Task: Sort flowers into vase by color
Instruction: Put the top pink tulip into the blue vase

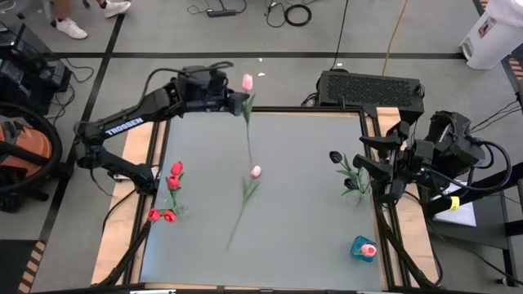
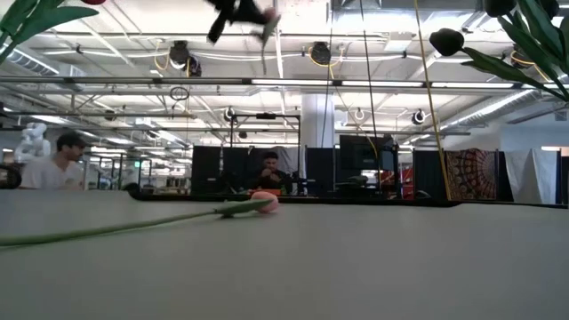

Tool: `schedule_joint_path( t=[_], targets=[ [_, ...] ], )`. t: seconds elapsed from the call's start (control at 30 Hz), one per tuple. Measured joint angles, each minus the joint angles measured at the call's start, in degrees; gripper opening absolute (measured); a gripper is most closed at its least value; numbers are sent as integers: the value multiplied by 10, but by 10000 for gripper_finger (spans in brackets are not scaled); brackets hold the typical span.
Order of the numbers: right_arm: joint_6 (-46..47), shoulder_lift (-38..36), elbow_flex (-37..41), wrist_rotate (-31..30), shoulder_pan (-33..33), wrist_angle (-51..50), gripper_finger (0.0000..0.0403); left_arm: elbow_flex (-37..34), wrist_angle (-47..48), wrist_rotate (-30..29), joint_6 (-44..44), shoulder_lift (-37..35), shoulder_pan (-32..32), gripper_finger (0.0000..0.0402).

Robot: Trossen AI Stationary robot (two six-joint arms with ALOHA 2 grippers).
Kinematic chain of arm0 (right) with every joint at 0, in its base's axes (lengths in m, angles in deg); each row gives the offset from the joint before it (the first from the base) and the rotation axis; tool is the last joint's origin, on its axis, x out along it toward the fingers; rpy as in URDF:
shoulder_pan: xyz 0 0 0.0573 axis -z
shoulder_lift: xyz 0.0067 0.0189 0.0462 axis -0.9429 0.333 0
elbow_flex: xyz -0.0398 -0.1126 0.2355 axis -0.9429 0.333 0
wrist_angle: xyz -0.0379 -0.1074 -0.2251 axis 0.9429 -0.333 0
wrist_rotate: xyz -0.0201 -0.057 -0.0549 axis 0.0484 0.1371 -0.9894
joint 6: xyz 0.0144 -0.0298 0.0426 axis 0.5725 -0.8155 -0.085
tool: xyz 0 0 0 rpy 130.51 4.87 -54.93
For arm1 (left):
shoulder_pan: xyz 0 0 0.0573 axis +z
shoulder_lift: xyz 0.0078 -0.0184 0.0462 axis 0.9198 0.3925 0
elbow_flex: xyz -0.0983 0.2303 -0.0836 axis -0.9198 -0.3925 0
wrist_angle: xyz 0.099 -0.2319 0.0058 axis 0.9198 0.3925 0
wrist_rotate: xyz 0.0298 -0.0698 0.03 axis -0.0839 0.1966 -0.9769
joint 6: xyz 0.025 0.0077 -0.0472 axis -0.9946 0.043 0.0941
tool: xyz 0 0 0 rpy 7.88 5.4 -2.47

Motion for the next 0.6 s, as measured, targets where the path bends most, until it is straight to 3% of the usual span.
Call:
schedule_joint_path(
  t=[0.27, 0.43, 0.6],
  targets=[
    [24, 0, 0, -1, 0, 0, 219, 55, -116, 53, -95, 0, -33, 7],
    [67, 0, 0, -71, 0, 1, 219, 73, -185, 100, -135, 0, -53, 7],
    [83, 0, 0, -86, 0, 6, 219, 80, -251, 154, -160, 0, -74, 7]
  ],
)
